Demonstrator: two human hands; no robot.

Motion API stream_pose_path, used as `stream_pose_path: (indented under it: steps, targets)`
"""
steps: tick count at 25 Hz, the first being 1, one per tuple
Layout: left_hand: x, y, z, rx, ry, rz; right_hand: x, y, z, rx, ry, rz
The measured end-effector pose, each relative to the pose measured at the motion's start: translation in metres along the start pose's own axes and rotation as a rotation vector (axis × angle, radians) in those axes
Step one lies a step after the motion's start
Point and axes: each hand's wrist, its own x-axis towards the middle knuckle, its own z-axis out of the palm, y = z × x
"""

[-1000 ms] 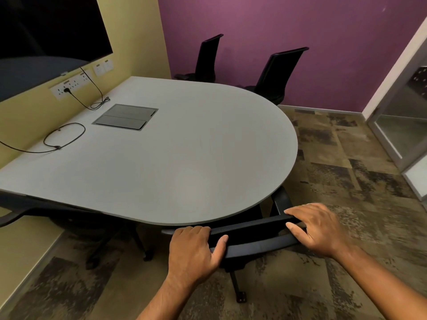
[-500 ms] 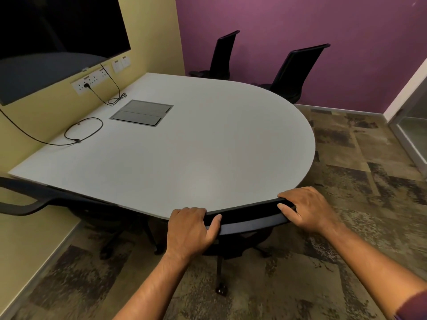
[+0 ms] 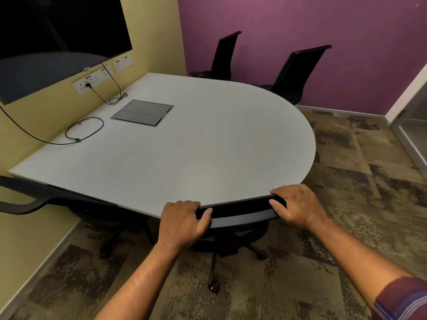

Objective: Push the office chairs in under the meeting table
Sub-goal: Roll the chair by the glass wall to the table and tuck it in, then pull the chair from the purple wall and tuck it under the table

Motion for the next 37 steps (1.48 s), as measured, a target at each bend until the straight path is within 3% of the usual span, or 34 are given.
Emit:
stream_pose_path:
  steps: [7, 11, 16, 25, 30, 37]
  targets:
    - [-0.002, 0.021, -0.014, -0.012, -0.133, -0.001, -0.007, -0.009, -0.009, -0.019, -0.057, 0.046]
    - [0.013, 0.071, -0.011, -0.055, -0.113, 0.088, -0.01, -0.013, -0.014, -0.033, -0.164, 0.113]
    - [0.04, 0.143, -0.001, -0.091, -0.14, 0.183, -0.015, 0.001, -0.023, 0.074, -0.176, 0.225]
    - [0.104, 0.255, 0.011, -0.093, -0.074, 0.293, -0.086, 0.128, -0.074, -0.053, 0.004, 0.484]
    - [0.142, 0.353, 0.025, -0.037, -0.047, 0.471, -0.137, 0.207, -0.108, -0.185, 0.032, 0.547]
    - [0.195, 0.464, 0.048, -0.016, 0.0, 0.586, -0.172, 0.289, -0.121, -0.234, 0.043, 0.716]
